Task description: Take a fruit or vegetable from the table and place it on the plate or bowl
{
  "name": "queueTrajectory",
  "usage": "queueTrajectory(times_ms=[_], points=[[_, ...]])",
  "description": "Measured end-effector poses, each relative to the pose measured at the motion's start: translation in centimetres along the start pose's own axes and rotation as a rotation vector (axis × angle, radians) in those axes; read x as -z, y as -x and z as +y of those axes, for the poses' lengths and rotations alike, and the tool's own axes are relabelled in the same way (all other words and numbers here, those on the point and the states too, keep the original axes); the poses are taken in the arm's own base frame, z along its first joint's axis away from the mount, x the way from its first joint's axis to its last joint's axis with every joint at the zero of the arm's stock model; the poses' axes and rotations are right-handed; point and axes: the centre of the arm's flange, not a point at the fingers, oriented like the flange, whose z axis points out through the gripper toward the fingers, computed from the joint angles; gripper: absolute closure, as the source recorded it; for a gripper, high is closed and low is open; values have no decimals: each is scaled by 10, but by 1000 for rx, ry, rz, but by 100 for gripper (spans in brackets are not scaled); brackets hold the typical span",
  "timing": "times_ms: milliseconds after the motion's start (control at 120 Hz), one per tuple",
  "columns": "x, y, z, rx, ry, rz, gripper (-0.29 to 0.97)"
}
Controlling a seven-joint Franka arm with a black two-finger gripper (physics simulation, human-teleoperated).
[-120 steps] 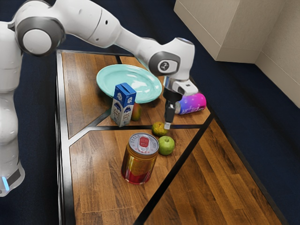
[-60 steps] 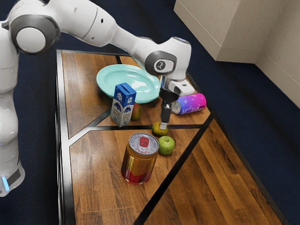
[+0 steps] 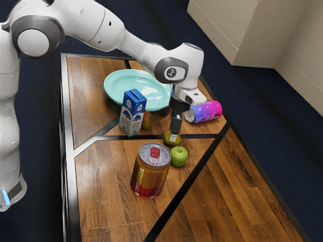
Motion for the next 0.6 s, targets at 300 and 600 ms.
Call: queueTrajectory(times_ms=[300, 600], points=[[-4, -2, 5, 0, 15, 2, 0], [-16, 0, 4, 11, 30, -4, 0]])
